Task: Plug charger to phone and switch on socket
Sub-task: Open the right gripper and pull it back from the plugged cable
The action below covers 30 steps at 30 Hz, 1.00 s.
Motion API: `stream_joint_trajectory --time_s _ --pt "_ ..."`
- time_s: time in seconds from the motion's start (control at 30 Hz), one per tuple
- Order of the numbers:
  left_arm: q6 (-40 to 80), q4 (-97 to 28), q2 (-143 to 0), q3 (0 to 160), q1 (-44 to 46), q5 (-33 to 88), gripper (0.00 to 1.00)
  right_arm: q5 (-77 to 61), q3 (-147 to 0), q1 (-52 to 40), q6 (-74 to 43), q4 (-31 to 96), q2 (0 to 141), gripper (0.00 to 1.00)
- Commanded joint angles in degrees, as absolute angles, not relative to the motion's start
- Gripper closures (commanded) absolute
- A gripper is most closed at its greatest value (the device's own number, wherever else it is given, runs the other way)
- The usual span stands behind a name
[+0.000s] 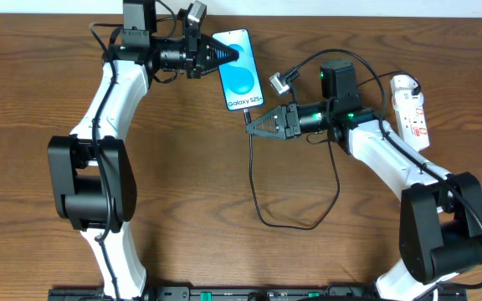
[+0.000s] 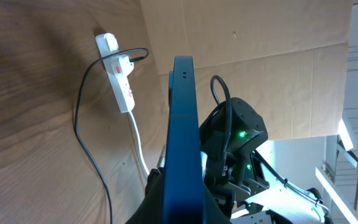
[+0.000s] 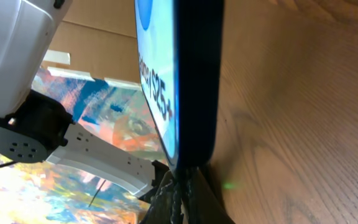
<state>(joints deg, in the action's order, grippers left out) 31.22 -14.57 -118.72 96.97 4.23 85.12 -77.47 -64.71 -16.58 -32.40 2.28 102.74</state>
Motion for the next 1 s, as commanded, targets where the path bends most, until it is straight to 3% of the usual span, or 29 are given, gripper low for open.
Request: stream_joint_trajectory --time_s 0.0,0.97 --pt "30.7 -14.9 -117.6 96.9 4.4 89.0 0.93 -73.4 -65.5 -15.5 -34.3 1.5 103.4 0.99" --pt "30.6 -14.9 -117.6 96.9 3.9 89.6 0.93 -71.4 -65.5 -15.0 -37.9 -5.8 103.4 0.99"
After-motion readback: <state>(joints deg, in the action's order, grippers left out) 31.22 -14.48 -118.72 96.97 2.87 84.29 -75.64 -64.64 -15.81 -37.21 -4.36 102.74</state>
